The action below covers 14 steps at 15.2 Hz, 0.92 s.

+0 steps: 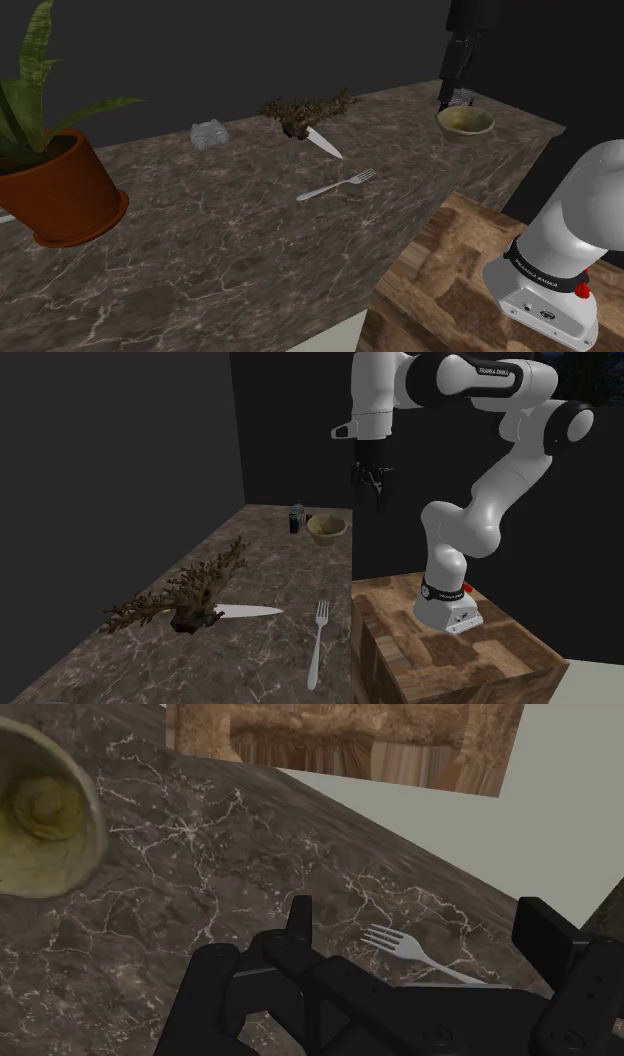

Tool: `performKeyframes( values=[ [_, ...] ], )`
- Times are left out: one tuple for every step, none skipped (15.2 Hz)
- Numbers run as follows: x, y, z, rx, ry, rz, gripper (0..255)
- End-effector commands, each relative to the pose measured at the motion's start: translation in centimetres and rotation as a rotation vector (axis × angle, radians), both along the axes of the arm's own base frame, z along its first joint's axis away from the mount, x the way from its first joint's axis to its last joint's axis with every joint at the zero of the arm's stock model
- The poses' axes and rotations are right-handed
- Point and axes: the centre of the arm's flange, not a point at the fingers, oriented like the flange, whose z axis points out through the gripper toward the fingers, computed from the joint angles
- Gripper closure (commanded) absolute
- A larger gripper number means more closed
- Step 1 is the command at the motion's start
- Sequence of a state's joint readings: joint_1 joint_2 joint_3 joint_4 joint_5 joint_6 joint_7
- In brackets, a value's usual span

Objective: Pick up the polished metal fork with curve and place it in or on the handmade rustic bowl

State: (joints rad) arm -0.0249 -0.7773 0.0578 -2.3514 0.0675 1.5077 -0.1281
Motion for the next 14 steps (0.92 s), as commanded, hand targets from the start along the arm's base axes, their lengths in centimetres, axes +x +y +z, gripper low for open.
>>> performKeyframes(
  values=[
    [0.0,0.0,0.0,0.000,0.000,0.000,0],
    [0.8,0.2,-1.0,-0.002,-0.002,0.039,0],
    [1.6,0.5,-2.0,-0.003,-0.004,0.078,0],
    [2.4,0.8,-3.0,-0.005,-0.007,0.117,0],
    [3.2,1.1,-4.0,-0.007,-0.009,0.156,0],
    [3.9,1.5,-5.1,-0.008,-0.011,0.195,0],
    [4.7,1.9,-6.1,-0.010,-0.013,0.235,0],
    [5.4,2.3,-7.1,-0.012,-0.015,0.274,0],
    [6.2,2.7,-8.1,-0.013,-0.018,0.313,0],
    [6.9,3.2,-9.1,-0.015,-0.020,0.352,0],
    [7.6,3.7,-10.1,-0.017,-0.022,0.391,0],
    [8.2,4.2,-11.1,-0.018,-0.024,0.430,0],
    [8.9,4.8,-12.1,-0.020,-0.026,0.469,0],
    [9.5,5.3,-13.1,-0.022,-0.029,0.508,0]
  ],
)
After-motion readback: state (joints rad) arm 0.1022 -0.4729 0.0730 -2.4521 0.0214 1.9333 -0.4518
